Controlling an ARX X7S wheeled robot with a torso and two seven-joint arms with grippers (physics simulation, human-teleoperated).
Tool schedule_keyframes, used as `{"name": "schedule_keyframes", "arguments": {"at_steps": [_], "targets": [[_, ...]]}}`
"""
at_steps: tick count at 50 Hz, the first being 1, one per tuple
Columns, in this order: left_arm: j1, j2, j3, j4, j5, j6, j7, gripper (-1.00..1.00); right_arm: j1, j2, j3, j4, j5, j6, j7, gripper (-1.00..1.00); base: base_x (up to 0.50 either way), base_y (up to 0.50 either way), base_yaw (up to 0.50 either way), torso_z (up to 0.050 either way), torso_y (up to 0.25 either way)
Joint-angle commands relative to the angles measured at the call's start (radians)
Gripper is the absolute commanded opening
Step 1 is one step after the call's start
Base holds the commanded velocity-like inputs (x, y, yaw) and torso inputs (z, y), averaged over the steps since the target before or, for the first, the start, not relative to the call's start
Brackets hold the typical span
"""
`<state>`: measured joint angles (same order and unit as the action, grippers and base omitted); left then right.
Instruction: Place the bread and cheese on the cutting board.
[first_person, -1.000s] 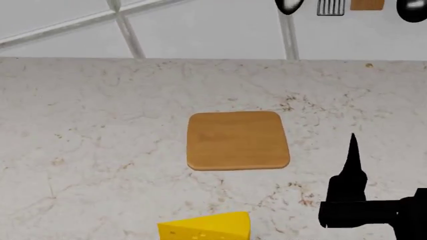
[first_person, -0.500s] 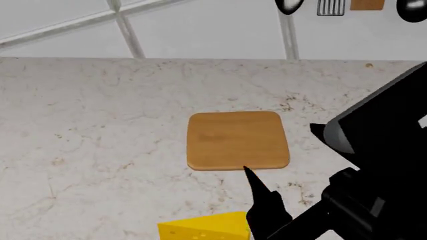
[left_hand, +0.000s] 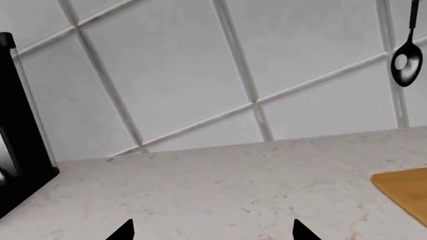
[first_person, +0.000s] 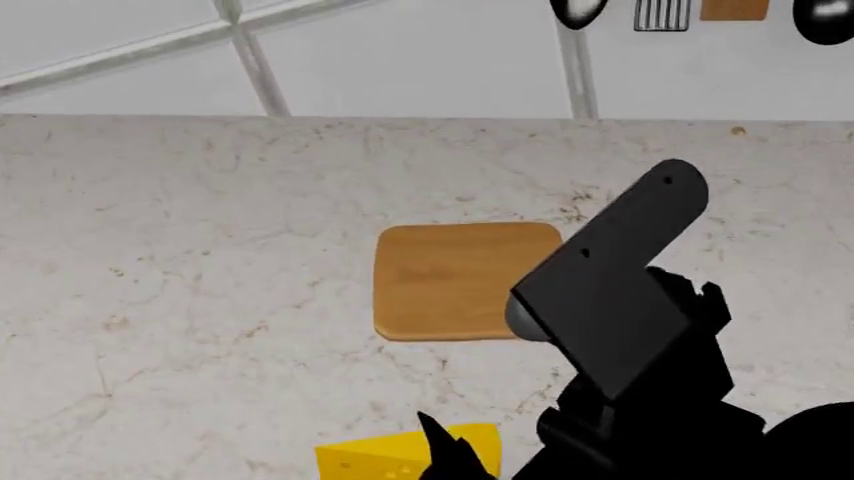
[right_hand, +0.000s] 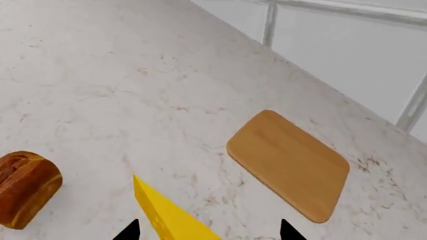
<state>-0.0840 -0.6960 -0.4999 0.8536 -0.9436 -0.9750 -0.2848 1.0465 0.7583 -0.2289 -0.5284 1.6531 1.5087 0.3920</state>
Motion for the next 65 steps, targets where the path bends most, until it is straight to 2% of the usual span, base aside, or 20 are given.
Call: {"name": "schedule_keyframes", "arguments": {"at_steps": [1,13,24,41,65], "targets": [[0.010,-0.007,0.003,0.001,0.002,0.007,0.006,1.00,-0.050,-0.025,-0.122,0.002,-0.238,-0.043,-0.151,1.00,0.00,0.00,0.00,0.000,0.000],[0.016,-0.003,-0.008,-0.005,-0.006,0.015,0.006,1.00,-0.026,-0.075,-0.324,0.090,-0.483,-0.130,-0.307,1.00,0.00,0.00,0.00,0.000,0.000],[0.029,-0.002,-0.007,-0.027,0.010,0.032,0.019,1.00,-0.052,-0.110,-0.445,0.150,-0.598,-0.211,-0.379,1.00,0.00,0.00,0.00,0.000,0.000],[0.033,-0.004,0.011,-0.025,0.015,0.036,0.013,1.00,-0.079,-0.071,-0.474,0.209,-0.657,-0.262,-0.397,1.00,0.00,0.00,0.00,0.000,0.000],[0.037,-0.008,0.022,-0.025,0.016,0.043,0.009,1.00,-0.196,-0.051,-0.524,0.215,-0.673,-0.322,-0.413,1.00,0.00,0.00,0.00,0.000,0.000]]}}
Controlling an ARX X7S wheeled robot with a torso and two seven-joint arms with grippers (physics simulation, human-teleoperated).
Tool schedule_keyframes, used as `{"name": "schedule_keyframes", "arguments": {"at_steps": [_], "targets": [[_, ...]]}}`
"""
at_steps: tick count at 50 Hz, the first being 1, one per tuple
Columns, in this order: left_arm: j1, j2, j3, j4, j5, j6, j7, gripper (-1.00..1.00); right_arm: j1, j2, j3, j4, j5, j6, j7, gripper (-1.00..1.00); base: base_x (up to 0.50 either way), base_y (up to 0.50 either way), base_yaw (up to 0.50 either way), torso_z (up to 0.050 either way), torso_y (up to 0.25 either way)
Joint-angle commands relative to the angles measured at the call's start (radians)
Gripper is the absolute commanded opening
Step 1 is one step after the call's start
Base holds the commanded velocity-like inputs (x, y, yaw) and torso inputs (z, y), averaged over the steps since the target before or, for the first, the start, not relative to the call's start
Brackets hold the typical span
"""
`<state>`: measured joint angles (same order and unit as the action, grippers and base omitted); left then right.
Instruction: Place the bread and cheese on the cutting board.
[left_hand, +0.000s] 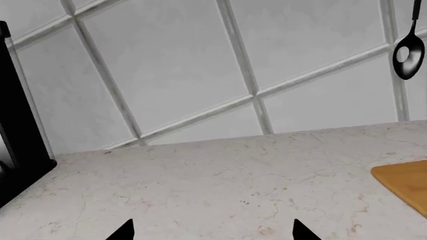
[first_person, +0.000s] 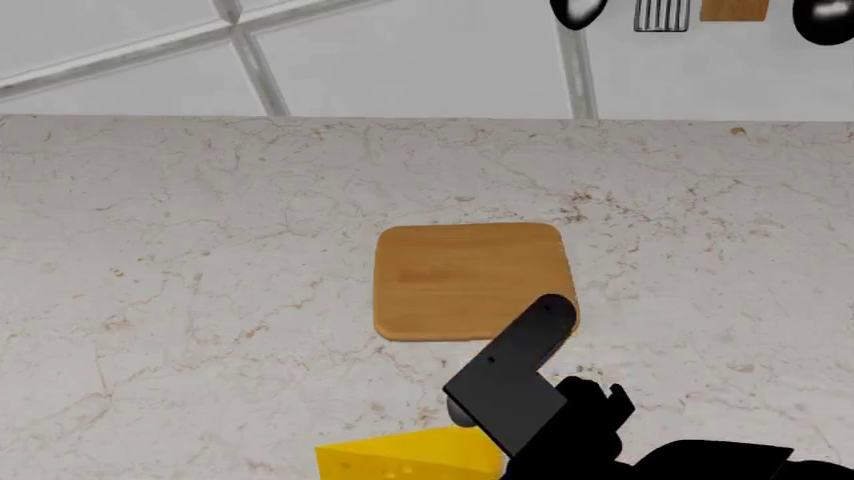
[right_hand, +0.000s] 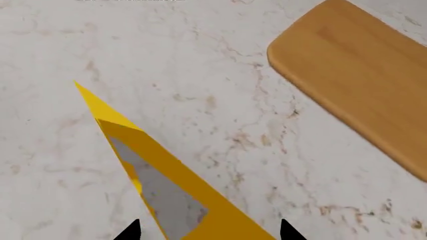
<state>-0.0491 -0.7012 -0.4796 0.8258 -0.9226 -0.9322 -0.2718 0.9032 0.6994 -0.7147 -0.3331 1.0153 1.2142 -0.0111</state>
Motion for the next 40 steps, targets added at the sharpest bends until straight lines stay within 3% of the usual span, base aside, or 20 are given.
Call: {"name": "schedule_keyframes", "arguments": {"at_steps": [1,13,14,27,40], "targets": [[0.002,-0.002,0.002,0.000,-0.002,0.002,-0.003,1.00,-0.056,0.008,-0.045,0.025,-0.043,-0.034,-0.015,1.00,0.00,0.00,0.00,0.000,0.000],[0.004,-0.002,0.011,-0.010,0.007,0.013,0.000,1.00,-0.040,0.001,-0.058,0.019,-0.047,-0.034,-0.021,1.00,0.00,0.00,0.00,0.000,0.000],[0.004,-0.002,0.014,-0.010,0.009,0.014,0.001,1.00,-0.039,0.005,-0.059,0.008,-0.049,-0.036,-0.021,-1.00,0.00,0.00,0.00,0.000,0.000],[0.007,-0.004,0.014,-0.011,0.007,0.017,-0.002,1.00,0.034,-0.023,0.026,0.000,0.023,-0.003,0.028,-1.00,0.00,0.00,0.00,0.000,0.000],[0.007,-0.004,0.024,-0.019,0.015,0.028,0.002,1.00,0.193,-0.191,0.131,0.287,-0.006,0.002,0.163,-1.00,0.00,0.00,0.00,0.000,0.000]]}}
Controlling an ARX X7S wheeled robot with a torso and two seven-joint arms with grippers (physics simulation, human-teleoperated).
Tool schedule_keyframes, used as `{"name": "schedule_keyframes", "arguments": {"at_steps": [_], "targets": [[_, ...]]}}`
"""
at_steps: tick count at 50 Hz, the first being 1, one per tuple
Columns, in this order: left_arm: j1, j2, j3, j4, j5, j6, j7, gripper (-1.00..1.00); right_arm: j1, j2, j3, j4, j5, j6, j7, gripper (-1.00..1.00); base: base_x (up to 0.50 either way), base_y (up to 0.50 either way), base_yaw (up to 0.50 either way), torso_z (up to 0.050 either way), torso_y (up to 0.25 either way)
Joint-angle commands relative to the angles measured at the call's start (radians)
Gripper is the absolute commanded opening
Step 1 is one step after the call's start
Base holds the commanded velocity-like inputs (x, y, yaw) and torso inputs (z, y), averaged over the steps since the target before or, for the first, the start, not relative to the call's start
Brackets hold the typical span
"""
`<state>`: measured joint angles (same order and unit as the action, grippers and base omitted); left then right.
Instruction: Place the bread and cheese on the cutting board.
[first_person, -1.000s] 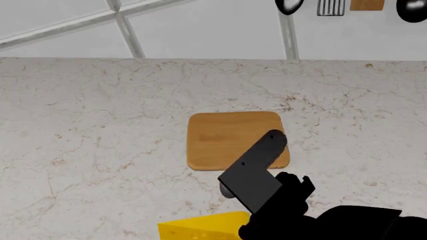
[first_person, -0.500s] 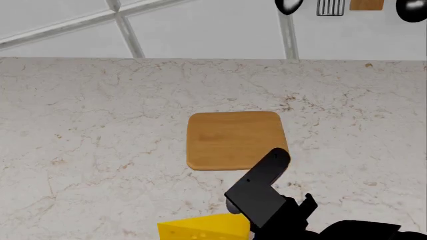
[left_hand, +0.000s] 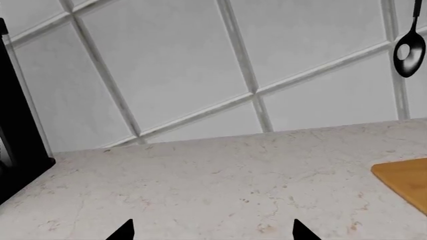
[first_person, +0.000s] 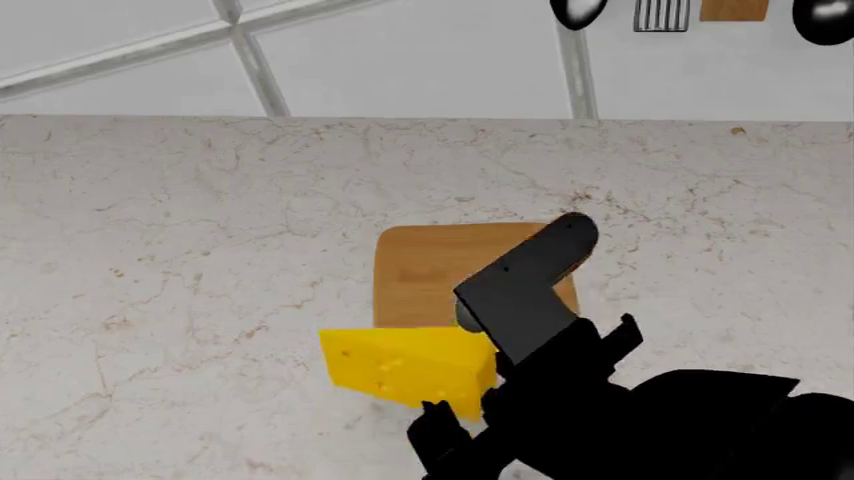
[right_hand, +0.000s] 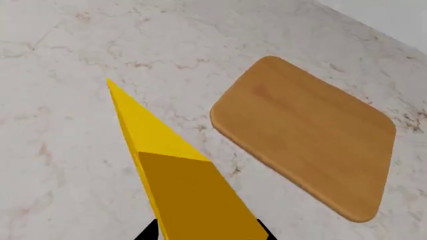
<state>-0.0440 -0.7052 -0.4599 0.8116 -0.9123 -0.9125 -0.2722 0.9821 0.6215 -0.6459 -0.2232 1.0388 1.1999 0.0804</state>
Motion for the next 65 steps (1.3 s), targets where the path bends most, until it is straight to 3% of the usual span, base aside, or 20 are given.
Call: {"name": "schedule_keyframes", "arguments": {"at_steps": [1,11,19,28,37,45,50,65], "targets": [[0.002,0.000,0.003,-0.004,0.001,0.008,0.002,1.00,0.140,-0.128,0.060,0.209,-0.036,0.020,0.069,-1.00,0.00,0.00,0.00,0.000,0.000],[0.013,0.001,-0.016,-0.007,-0.008,0.017,0.008,1.00,0.279,-0.269,0.038,0.572,-0.175,-0.135,0.023,-1.00,0.00,0.00,0.00,0.000,0.000],[0.019,0.002,-0.021,-0.007,-0.012,0.020,0.009,1.00,0.306,-0.389,0.035,0.939,-0.340,-0.466,0.010,-1.00,0.00,0.00,0.00,0.000,0.000],[0.030,0.000,-0.040,-0.011,-0.018,0.025,0.012,1.00,0.399,-0.545,0.022,1.504,-0.453,-0.803,-0.076,-1.00,0.00,0.00,0.00,0.000,0.000],[0.029,0.000,-0.035,-0.017,-0.017,0.027,0.010,1.00,0.349,-0.544,0.057,1.526,-0.502,-0.837,-0.066,-1.00,0.00,0.00,0.00,0.000,0.000],[0.026,0.000,-0.026,-0.015,-0.018,0.029,0.008,1.00,0.248,-0.491,0.052,1.306,-0.482,-0.744,-0.015,-1.00,0.00,0.00,0.00,0.000,0.000],[0.028,-0.002,-0.030,-0.016,-0.020,0.030,0.008,1.00,0.247,-0.522,0.046,1.420,-0.495,-0.807,-0.051,-1.00,0.00,0.00,0.00,0.000,0.000],[0.031,-0.005,-0.027,-0.018,-0.019,0.034,0.007,1.00,0.202,-0.533,0.030,1.481,-0.513,-0.854,-0.068,-1.00,0.00,0.00,0.00,0.000,0.000]]}}
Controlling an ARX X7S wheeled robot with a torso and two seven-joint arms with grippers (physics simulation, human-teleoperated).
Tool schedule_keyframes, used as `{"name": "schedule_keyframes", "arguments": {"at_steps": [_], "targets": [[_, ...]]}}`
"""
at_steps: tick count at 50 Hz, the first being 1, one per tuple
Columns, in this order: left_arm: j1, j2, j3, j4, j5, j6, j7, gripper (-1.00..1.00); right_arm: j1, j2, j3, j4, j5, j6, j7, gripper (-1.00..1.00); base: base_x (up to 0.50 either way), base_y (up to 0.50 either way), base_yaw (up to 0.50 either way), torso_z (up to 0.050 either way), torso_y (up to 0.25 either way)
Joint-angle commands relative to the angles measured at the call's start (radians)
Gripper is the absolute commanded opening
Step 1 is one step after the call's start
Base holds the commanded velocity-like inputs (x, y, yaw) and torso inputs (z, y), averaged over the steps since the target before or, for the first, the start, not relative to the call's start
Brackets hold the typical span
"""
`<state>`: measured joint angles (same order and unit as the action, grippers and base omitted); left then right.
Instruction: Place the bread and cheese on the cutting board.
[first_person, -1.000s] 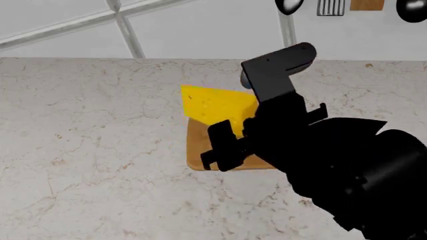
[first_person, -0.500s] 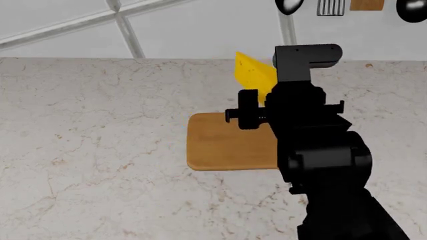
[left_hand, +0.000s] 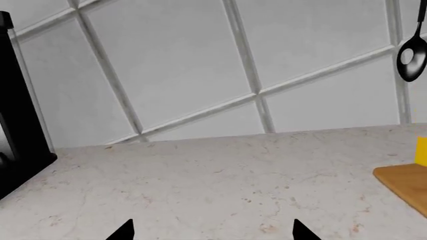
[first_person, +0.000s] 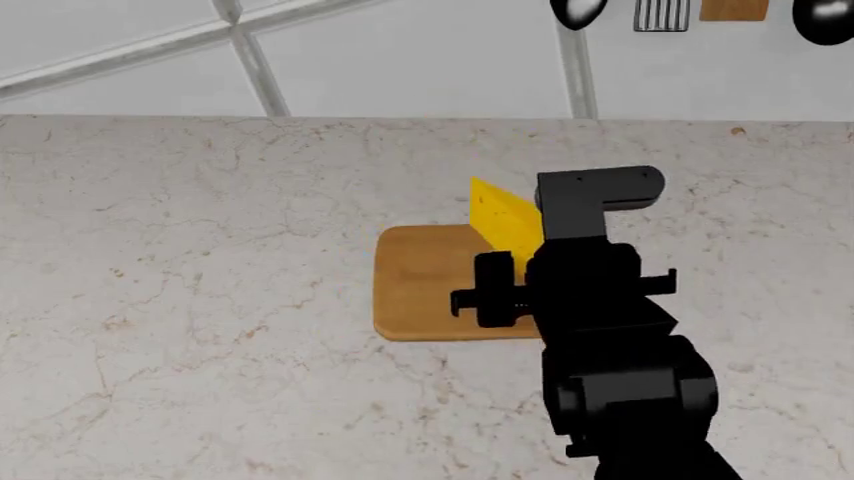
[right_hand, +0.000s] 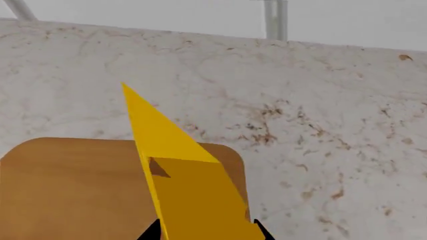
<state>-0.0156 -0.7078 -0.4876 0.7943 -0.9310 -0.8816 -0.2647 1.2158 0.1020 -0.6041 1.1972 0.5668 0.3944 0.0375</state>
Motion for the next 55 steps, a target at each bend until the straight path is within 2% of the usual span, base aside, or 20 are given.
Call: {"name": "schedule_keyframes", "arguments": {"at_steps": [1,13,14,34,50,55], "targets": [[0.003,-0.001,0.002,-0.002,0.002,0.005,0.000,1.00,-0.033,-0.014,-0.011,0.065,-0.041,-0.051,-0.025,-1.00,0.00,0.00,0.00,0.000,0.000],[0.005,-0.002,0.008,-0.003,0.004,0.009,0.000,1.00,-0.035,-0.019,0.003,0.085,-0.057,-0.058,-0.028,-1.00,0.00,0.00,0.00,0.000,0.000],[0.006,-0.003,0.006,-0.003,0.004,0.009,0.000,1.00,-0.036,-0.015,0.004,0.071,-0.056,-0.050,-0.024,1.00,0.01,0.00,0.00,0.000,0.000],[0.003,-0.007,0.017,-0.003,0.000,0.007,-0.008,1.00,-0.148,0.116,0.015,-0.451,0.022,0.228,0.105,1.00,0.00,0.00,0.00,0.000,0.000],[0.002,-0.010,0.023,0.000,-0.012,0.005,-0.011,1.00,-0.143,0.169,0.023,-0.635,0.022,0.270,0.184,1.00,0.00,0.00,0.00,0.000,0.000],[0.002,-0.013,0.017,0.005,-0.022,0.001,-0.016,1.00,-0.166,0.200,0.039,-0.784,0.070,0.346,0.215,1.00,0.00,0.00,0.00,0.000,0.000]]}}
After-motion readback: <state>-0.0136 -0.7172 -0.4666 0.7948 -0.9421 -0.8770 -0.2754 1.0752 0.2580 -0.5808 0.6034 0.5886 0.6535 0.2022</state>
